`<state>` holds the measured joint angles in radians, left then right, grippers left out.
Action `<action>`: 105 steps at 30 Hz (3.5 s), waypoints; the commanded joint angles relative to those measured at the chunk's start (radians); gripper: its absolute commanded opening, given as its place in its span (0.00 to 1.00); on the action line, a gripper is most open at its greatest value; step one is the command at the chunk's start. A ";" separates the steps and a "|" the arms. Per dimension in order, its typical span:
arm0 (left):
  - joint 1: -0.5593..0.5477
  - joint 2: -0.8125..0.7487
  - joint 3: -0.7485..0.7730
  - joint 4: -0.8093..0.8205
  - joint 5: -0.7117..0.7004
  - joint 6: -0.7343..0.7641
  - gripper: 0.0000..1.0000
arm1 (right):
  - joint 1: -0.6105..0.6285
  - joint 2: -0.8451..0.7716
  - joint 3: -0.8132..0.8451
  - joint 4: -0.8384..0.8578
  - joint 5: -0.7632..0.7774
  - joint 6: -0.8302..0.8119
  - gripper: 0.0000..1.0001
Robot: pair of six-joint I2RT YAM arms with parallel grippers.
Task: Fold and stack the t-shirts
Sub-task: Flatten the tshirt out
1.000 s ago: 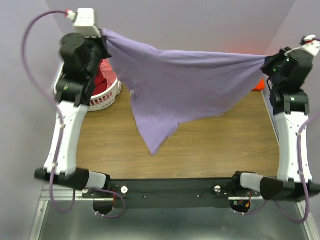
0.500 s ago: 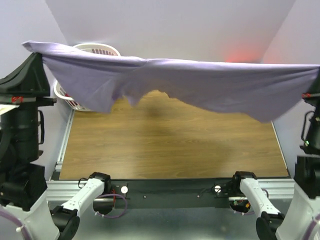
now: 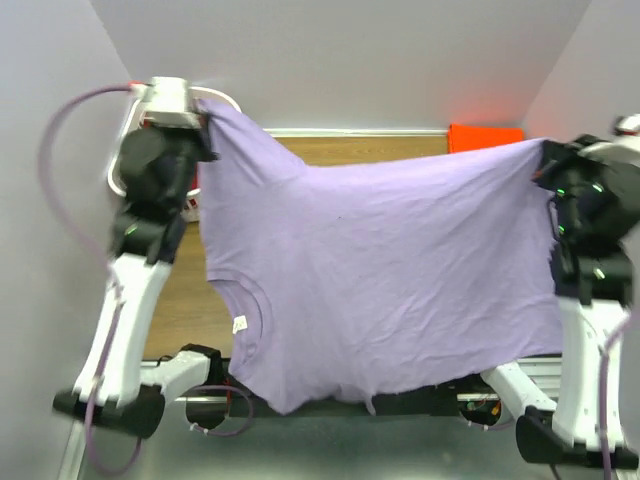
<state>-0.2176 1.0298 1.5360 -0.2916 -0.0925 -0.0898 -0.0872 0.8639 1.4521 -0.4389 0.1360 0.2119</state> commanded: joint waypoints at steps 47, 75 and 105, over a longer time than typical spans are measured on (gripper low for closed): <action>-0.002 0.507 -0.373 0.055 0.023 -0.060 0.00 | 0.150 0.814 -0.573 0.023 0.060 0.262 0.63; -0.003 0.342 -0.527 0.062 -0.049 -0.073 0.00 | 0.428 0.288 -0.706 -0.296 -0.095 0.509 0.01; -0.002 0.335 -0.533 0.048 -0.136 -0.065 0.00 | 0.182 0.563 -0.616 -0.104 -0.091 0.362 0.22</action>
<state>-0.2180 1.3914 1.0019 -0.2348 -0.1864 -0.1509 0.1070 1.3880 0.8810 -0.6220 0.1081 0.5655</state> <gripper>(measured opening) 0.007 0.227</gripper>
